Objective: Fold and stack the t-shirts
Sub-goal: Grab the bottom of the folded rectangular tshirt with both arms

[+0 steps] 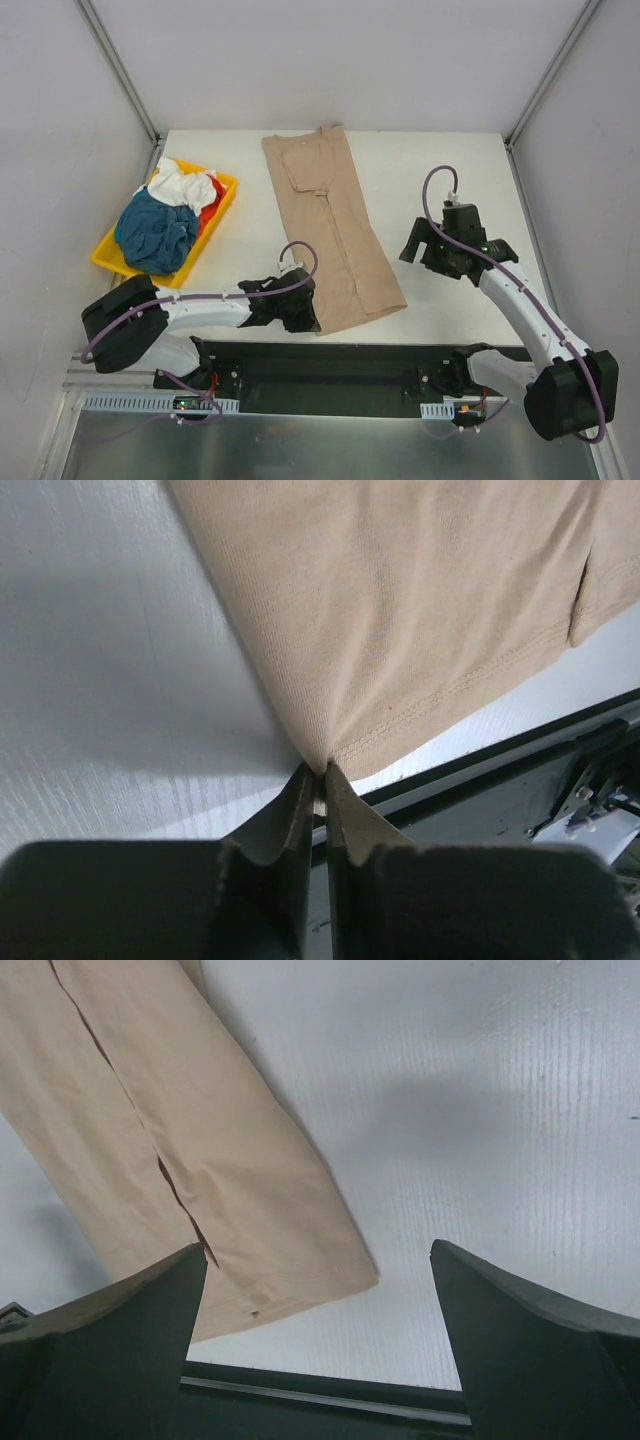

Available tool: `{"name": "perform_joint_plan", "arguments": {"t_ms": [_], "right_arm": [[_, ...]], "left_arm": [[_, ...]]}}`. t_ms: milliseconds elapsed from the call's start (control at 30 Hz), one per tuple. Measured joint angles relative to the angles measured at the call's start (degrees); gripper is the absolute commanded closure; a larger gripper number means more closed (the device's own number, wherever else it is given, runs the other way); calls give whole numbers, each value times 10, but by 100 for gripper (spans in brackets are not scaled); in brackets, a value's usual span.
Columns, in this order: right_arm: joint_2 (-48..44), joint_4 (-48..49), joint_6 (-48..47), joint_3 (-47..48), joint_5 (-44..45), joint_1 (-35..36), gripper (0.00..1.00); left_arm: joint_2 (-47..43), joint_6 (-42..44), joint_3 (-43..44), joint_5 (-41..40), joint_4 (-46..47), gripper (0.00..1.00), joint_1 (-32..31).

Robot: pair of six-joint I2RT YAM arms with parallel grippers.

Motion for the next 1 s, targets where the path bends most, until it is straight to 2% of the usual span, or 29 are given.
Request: {"name": "perform_joint_plan", "arguments": {"t_ms": [100, 233, 467, 533, 600, 733, 867, 967, 1000], "right_arm": [[0, -1, -1, -14, -2, 0, 2], [5, -6, -4, -30, -26, 0, 8], [50, 1, -27, -77, -140, 5, 13], [63, 7, -26, -95, -162, 21, 17], [83, 10, -25, -105, -178, 58, 26], [121, 26, -12, -112, -199, 119, 31], [130, 39, -3, -123, -199, 139, 32], [130, 43, 2, -132, -198, 150, 37], [130, 46, 3, -137, -199, 153, 42]], "left_arm": [[2, 2, 0, 5, 2, 100, 0], [-4, 1, -1, 9, -6, 100, 0], [-90, -18, -36, -8, -57, 100, 0], [-110, -26, -45, -10, -73, 100, 0], [-119, -32, -50, -12, -85, 100, 0], [-136, -49, -61, -20, -111, 100, 0], [-171, -70, -77, -35, -141, 100, 0], [-205, -80, -87, -47, -162, 100, 0], [-213, -83, -88, -51, -167, 100, 0]]}}
